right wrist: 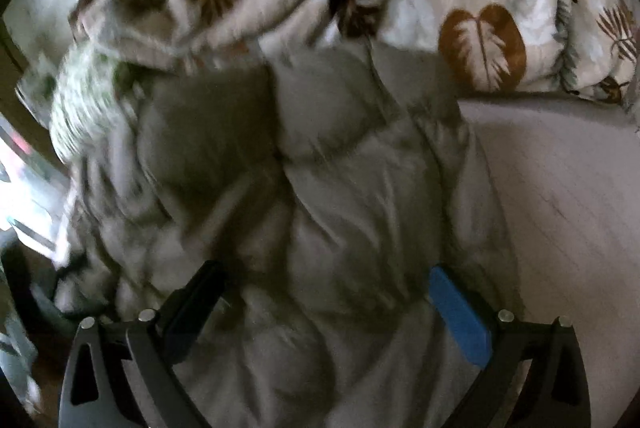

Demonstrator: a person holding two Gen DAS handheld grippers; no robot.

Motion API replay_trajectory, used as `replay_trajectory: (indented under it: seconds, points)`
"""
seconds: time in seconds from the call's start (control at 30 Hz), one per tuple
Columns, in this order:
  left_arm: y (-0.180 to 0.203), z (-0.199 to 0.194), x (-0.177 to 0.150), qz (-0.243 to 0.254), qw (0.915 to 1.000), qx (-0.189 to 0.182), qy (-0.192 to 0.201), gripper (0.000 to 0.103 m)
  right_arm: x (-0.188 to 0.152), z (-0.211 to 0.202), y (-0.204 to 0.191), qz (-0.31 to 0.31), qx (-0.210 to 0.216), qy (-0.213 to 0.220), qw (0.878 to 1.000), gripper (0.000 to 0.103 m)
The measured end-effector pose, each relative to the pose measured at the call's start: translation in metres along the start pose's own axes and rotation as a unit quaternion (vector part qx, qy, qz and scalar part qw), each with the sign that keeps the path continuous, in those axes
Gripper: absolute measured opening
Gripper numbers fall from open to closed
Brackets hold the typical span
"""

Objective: Fold large clothes

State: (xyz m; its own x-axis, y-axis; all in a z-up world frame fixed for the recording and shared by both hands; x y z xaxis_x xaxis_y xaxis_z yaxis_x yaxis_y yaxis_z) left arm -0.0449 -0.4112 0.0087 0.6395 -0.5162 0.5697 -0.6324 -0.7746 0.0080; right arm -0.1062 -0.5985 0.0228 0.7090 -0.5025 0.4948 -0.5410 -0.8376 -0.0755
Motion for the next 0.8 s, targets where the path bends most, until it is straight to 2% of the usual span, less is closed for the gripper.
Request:
replay_trajectory:
  seconds: [0.07, 0.13, 0.23, 0.3, 0.43, 0.5, 0.63, 0.8]
  points:
    - [-0.002, 0.001, 0.001, 0.001, 1.0, -0.002, -0.001, 0.101, 0.014, 0.0, -0.005, 0.013, 0.005, 0.01, 1.0, 0.103]
    - [-0.002, 0.002, 0.003, 0.002, 1.0, -0.006, 0.0, 0.101, 0.025, 0.01, -0.011, 0.013, -0.009, 0.007, 1.0, 0.103]
    - [-0.004, 0.007, 0.004, 0.005, 1.0, -0.008, 0.0, 0.101, 0.029, 0.052, -0.018, -0.018, -0.078, -0.038, 0.996, 0.103]
    - [-0.005, 0.009, 0.005, 0.003, 1.0, -0.008, -0.002, 0.101, 0.029, 0.068, -0.02, -0.019, -0.09, -0.049, 0.995, 0.103]
    - [-0.006, 0.008, 0.004, -0.001, 0.9999, -0.015, -0.001, 0.101, 0.033, 0.063, -0.021, -0.02, -0.1, -0.041, 0.994, 0.103]
    - [-0.008, 0.003, 0.002, -0.007, 0.9996, -0.026, 0.01, 0.101, 0.031, 0.045, -0.018, -0.01, -0.085, -0.028, 0.996, 0.103]
    - [-0.013, -0.021, -0.005, -0.029, 0.9979, -0.05, 0.028, 0.1, 0.01, 0.01, -0.012, 0.004, -0.027, -0.023, 0.999, 0.103]
    - [-0.017, -0.06, -0.029, -0.039, 0.9949, -0.074, 0.056, 0.1, -0.021, -0.026, -0.004, -0.016, -0.004, -0.015, 1.0, 0.103]
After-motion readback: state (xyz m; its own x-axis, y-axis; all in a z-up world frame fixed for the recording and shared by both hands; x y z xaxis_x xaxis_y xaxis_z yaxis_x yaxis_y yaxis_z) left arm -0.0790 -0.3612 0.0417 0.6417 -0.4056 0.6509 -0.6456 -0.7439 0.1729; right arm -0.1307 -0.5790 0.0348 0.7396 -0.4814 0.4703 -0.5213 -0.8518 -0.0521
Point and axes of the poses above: each gripper's, at about its wrist camera, not at the fingertips, and z roughly the way its jaws point, y to its right, x to its top, the point moved 9 cm from there along z, roughly the way its jaws point, and after that the axes turned 13 degrees about -x, right-handed, at the moved point
